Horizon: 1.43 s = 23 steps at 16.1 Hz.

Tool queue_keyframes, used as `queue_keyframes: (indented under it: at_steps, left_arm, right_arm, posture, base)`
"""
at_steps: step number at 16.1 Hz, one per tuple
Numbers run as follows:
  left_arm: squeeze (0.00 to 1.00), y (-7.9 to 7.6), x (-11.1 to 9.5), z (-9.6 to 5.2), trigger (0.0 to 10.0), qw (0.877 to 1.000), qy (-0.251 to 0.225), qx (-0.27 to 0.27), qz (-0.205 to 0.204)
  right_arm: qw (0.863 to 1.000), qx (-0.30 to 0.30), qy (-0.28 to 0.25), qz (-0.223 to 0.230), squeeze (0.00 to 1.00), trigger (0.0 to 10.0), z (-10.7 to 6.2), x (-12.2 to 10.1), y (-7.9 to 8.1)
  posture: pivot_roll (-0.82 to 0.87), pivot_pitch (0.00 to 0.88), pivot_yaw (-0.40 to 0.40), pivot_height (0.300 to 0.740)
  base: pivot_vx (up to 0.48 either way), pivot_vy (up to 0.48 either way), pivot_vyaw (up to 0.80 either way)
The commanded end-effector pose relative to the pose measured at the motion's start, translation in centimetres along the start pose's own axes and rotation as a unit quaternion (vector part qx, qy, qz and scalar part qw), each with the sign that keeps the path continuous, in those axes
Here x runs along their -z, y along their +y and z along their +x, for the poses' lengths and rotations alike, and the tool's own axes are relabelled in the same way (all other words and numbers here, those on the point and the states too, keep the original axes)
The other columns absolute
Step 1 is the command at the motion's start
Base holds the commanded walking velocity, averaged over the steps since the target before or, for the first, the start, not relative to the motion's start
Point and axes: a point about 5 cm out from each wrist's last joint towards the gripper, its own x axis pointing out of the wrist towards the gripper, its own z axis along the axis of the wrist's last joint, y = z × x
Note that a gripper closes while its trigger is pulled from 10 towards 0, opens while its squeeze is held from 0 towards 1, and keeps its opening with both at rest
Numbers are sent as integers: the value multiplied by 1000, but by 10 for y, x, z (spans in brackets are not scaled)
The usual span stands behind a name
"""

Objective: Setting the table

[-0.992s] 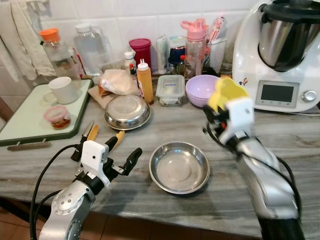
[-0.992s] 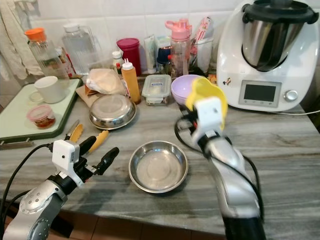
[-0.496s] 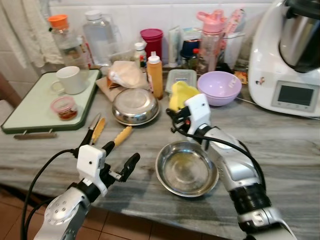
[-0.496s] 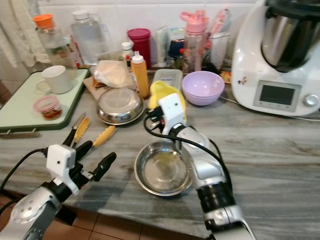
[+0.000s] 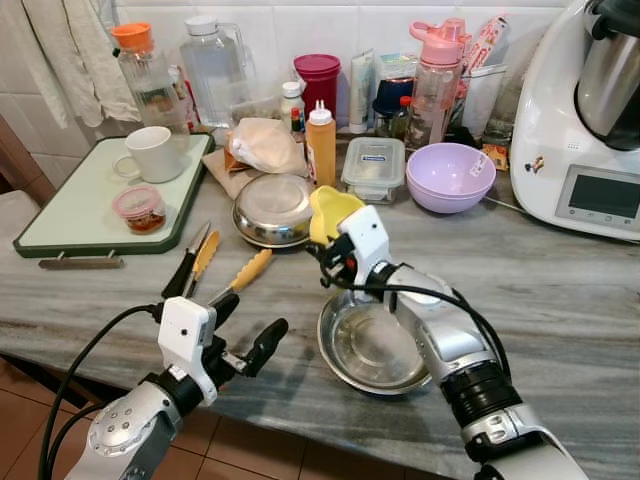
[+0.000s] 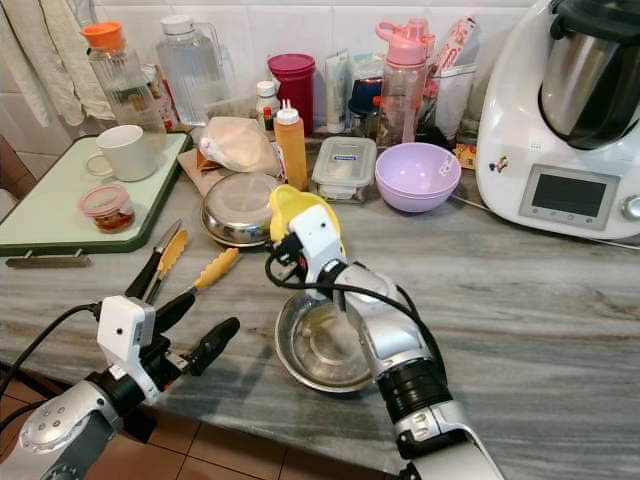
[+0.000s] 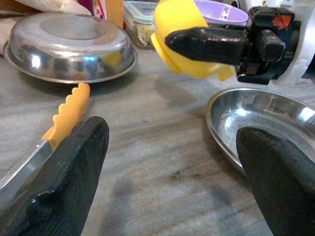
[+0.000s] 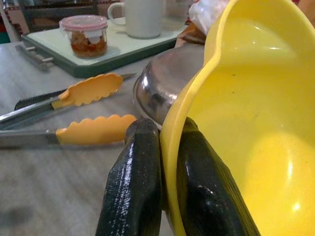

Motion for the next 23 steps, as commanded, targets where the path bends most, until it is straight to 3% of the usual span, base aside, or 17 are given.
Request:
queue_keyframes:
  at_steps: [1,9,11,12,23]
  left_arm:
    - [0,1,-1,1,10000,1000,9,3,10]
    - [0,2,12,4,10000,1000,24,-5,6]
    - [0,4,14,4,10000,1000,27,-4,6]
    - [0,5,14,3,10000,1000,27,-4,6]
    - [0,1,10,8,10000,1000,29,7,6]
  right_arm:
    - [1000,-22,1,-8,0,10000,4,1,6]
    - [997,-66,45,-23,0,10000,6,17,19]
    - [996,-72,49,-31,941,10000,6,17,20]
    - [996,-69,51,-34,1000,10000,6,18,19]
    - [995,-64,39,-70,1000,10000,4,12,20]
  posture:
    - [74,22,54,740]
    - [80,10,49,740]
    - [80,10,49,740]
    - [76,10,53,740]
    - [50,7,61,740]
  base:
    - [0,0,0]
    - [0,0,0]
    - [0,0,0]
    - [0,0,0]
    - [0,0,0]
